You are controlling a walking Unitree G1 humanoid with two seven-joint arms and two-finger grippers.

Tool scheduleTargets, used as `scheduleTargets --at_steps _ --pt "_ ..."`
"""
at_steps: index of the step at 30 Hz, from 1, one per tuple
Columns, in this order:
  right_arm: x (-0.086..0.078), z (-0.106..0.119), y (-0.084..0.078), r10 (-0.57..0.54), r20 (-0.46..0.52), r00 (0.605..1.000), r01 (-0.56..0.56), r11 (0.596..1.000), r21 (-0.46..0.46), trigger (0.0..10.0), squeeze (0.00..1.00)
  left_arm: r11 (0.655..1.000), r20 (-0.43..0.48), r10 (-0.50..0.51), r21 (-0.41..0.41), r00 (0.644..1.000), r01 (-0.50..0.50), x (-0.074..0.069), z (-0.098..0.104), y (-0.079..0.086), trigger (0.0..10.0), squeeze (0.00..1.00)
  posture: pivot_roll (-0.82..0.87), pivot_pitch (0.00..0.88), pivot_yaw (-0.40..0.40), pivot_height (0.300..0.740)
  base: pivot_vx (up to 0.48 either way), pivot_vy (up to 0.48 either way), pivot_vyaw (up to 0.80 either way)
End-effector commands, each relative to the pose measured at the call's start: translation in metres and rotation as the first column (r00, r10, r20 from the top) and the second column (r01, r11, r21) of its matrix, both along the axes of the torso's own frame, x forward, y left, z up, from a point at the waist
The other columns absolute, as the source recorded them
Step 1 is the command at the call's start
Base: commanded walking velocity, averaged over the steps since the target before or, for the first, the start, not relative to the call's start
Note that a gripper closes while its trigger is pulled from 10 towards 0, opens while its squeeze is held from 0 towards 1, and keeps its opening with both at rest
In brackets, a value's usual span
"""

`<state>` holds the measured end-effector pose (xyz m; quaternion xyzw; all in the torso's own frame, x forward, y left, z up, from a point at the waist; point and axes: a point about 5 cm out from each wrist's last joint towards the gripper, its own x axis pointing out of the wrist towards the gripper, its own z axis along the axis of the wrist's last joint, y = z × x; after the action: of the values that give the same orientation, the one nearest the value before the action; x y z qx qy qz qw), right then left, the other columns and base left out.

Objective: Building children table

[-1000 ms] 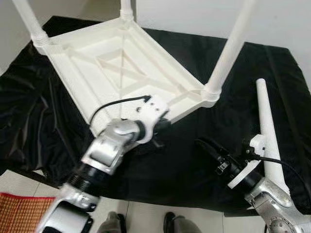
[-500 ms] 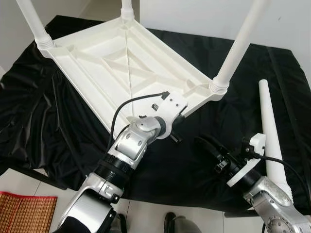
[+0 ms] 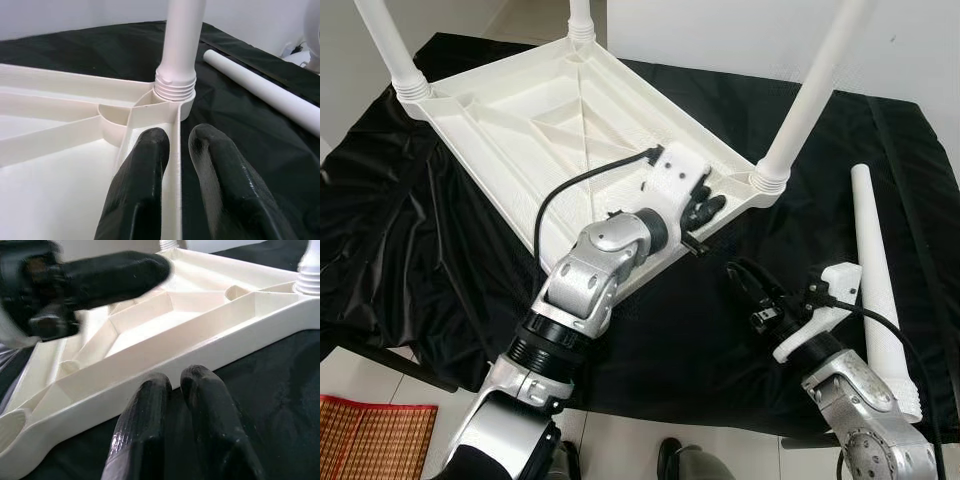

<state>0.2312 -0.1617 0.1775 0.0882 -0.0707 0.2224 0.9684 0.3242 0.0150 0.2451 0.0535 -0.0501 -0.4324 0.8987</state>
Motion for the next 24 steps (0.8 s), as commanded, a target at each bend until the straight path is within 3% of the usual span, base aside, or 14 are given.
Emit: scheduleTargets --at_steps 1,3,5,6,9,10,11,12,13,15,22,24 --pt "0.003 -0.004 -0.003 -0.06 -0.008 0.998 0.06 0.998 -0.033 10.0 0.0 0.996 0.012 -0.09 0.024 0.996 0.089 -0.005 0.001 0.007 10.0 0.0 0.0 0.222 -0.007 0.74 0.0 0.0 0.0" --pt "0.008 -0.007 -0.003 -0.135 -0.015 0.991 0.134 0.989 -0.062 10.0 0.0 0.993 0.045 -0.05 0.109 0.998 0.045 -0.001 -0.002 0.031 10.0 0.0 0.01 0.223 -0.008 0.74 0.0 0.0 0.0" --pt "0.008 -0.007 -0.003 -0.135 -0.015 0.991 0.134 0.989 -0.062 10.0 0.0 0.993 0.045 -0.05 0.109 0.998 0.045 -0.001 -0.002 0.031 10.0 0.0 0.01 0.223 -0.008 0.74 0.0 0.0 0.0" --pt "0.01 -0.009 -0.002 -0.161 -0.023 0.987 0.159 0.985 -0.069 10.0 0.0 0.989 0.053 -0.031 0.146 0.998 0.023 0.002 -0.005 0.043 10.0 0.0 0.01 0.224 -0.01 0.74 0.0 0.0 0.0" --pt "0.011 -0.011 0.0 -0.178 -0.029 0.984 0.176 0.982 -0.071 10.0 0.0 0.985 0.058 -0.02 0.174 0.998 0.01 0.003 -0.006 0.053 10.0 0.0 0.01 0.226 -0.013 0.74 0.0 0.0 0.0" --pt "0.011 -0.012 0.003 -0.19 -0.033 0.981 0.187 0.98 -0.069 10.0 0.0 0.973 0.072 0.006 0.229 0.997 -0.022 0.005 -0.008 0.068 10.0 0.0 0.02 0.225 -0.014 0.74 0.0 0.0 0.0" --pt "0.011 -0.012 0.003 -0.19 -0.033 0.981 0.187 0.98 -0.069 10.0 0.0 0.973 0.072 0.006 0.229 0.997 -0.022 0.005 -0.008 0.068 10.0 0.0 0.02 0.225 -0.014 0.74 0.0 0.0 0.0" --pt "0.011 -0.013 0.008 -0.187 -0.029 0.982 0.185 0.98 -0.071 10.0 0.0 0.957 0.087 0.029 0.285 0.996 -0.052 0.006 -0.01 0.084 10.0 0.0 0.02 0.224 -0.016 0.74 0.0 0.0 0.0" --pt "0.011 -0.013 0.008 -0.187 -0.029 0.982 0.185 0.98 -0.071 10.0 0.0 0.957 0.087 0.029 0.285 0.996 -0.052 0.006 -0.01 0.084 10.0 0.0 0.02 0.224 -0.016 0.74 0.0 0.0 0.0" --pt "0.01 -0.015 0.016 -0.176 -0.026 0.984 0.173 0.982 -0.076 10.0 0.0 0.911 0.12 0.065 0.397 0.991 -0.108 0.007 -0.011 0.112 10.0 0.0 0.03 0.221 -0.021 0.74 0.0 0.0 0.0" --pt "0.011 -0.016 0.02 -0.171 -0.026 0.985 0.168 0.983 -0.079 10.0 0.0 0.879 0.141 0.095 0.452 0.985 -0.149 0.008 -0.009 0.129 10.0 0.0 0.03 0.22 -0.023 0.74 0.0 0.0 0.0" --pt "0.012 -0.015 0.023 -0.163 -0.022 0.986 0.161 0.984 -0.076 10.0 0.0 0.828 0.173 0.141 0.519 0.975 -0.212 0.011 -0.007 0.147 10.0 0.0 0.03 0.212 -0.03 0.74 0.0 0.0 0.0"
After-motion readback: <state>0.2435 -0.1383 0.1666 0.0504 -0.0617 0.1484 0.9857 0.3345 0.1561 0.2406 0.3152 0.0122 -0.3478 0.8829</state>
